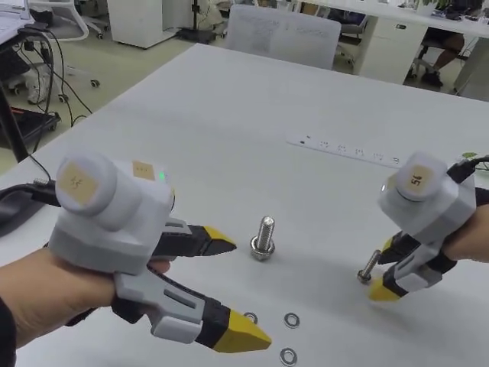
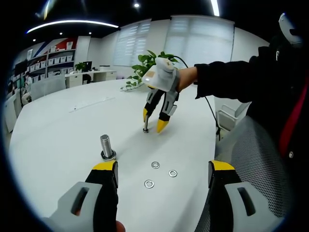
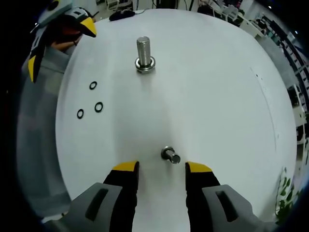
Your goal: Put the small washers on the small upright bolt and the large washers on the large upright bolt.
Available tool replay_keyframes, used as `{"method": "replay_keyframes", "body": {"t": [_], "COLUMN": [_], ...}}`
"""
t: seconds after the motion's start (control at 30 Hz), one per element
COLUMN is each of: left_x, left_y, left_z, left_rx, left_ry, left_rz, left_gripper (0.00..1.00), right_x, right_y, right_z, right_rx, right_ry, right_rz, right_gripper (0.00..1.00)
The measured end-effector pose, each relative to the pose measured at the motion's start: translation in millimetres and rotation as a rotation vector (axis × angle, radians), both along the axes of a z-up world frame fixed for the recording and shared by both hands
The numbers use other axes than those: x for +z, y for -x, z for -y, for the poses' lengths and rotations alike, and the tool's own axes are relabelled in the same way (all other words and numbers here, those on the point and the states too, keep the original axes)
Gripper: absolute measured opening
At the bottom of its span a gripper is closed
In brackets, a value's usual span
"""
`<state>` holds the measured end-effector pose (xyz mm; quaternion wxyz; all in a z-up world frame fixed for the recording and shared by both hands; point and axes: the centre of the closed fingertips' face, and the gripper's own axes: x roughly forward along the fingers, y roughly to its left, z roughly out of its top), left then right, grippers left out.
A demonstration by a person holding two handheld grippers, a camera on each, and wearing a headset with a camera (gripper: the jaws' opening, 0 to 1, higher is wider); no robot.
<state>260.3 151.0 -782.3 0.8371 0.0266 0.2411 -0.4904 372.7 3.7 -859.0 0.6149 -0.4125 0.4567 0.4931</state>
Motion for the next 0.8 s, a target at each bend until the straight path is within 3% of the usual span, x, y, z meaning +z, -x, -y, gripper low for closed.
{"method": "replay_keyframes", "body": {"t": [0.8], "left_x": [5.0], "left_y": [1.2], "left_z": [-2.6], "left_rx": [0.004], "left_ry": [-0.001], "left_rz": [0.026], "left_gripper": [0.75], "right_x": [1.8], "right_y": [32.4], "right_z": [4.2], "right_rx": [-0.044], "right_ry": [-0.047], "right_rz": [-0.006], "right_gripper": [0.39]}}
